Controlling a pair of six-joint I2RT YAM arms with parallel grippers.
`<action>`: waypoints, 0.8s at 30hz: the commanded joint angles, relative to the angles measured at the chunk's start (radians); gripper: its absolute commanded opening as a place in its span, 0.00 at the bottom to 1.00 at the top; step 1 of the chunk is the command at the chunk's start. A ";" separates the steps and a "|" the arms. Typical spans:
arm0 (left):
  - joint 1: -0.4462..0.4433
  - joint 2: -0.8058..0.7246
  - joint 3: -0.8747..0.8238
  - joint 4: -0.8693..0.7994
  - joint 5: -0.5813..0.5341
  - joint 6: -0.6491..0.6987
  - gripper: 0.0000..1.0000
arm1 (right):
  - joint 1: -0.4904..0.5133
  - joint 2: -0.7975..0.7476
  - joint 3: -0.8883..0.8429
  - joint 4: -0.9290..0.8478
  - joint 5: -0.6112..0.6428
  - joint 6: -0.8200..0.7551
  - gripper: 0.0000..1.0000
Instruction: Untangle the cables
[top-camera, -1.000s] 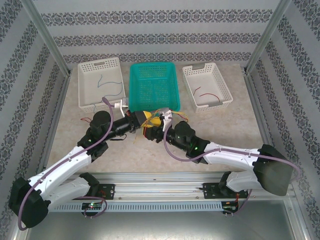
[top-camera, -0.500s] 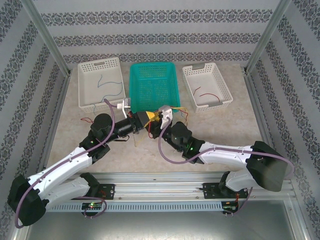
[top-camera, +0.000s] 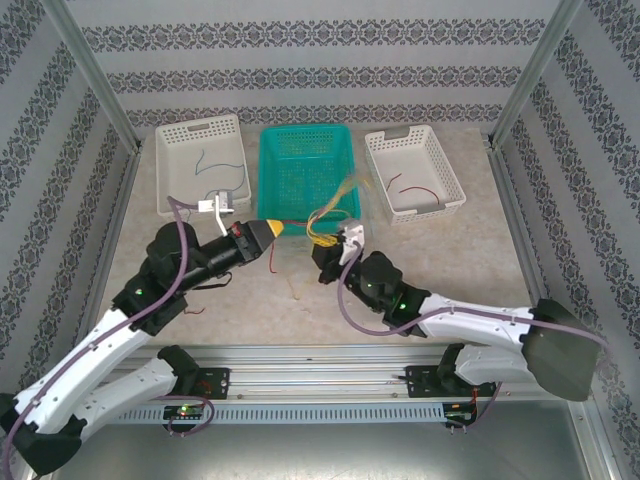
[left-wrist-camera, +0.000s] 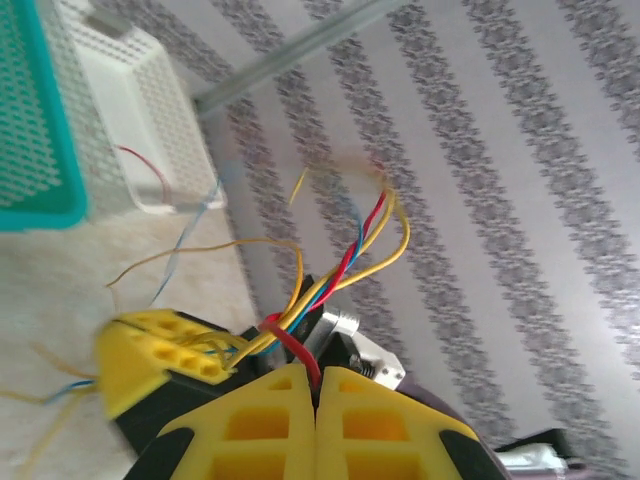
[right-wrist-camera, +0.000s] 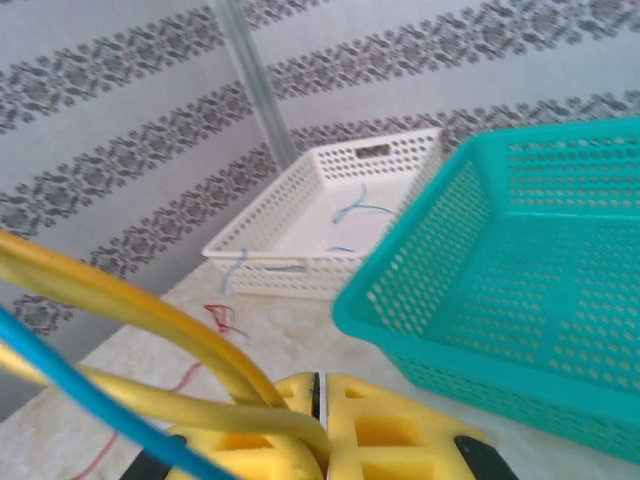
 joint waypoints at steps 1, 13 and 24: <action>0.021 -0.039 0.157 -0.260 -0.183 0.230 0.00 | -0.065 -0.077 -0.093 -0.165 0.070 0.097 0.00; 0.024 0.041 0.412 -0.536 -0.392 0.490 0.00 | -0.221 -0.453 -0.191 -0.555 0.125 0.144 0.00; 0.025 0.161 0.538 -0.558 -0.360 0.559 0.00 | -0.303 -0.676 -0.222 -0.823 0.165 0.217 0.00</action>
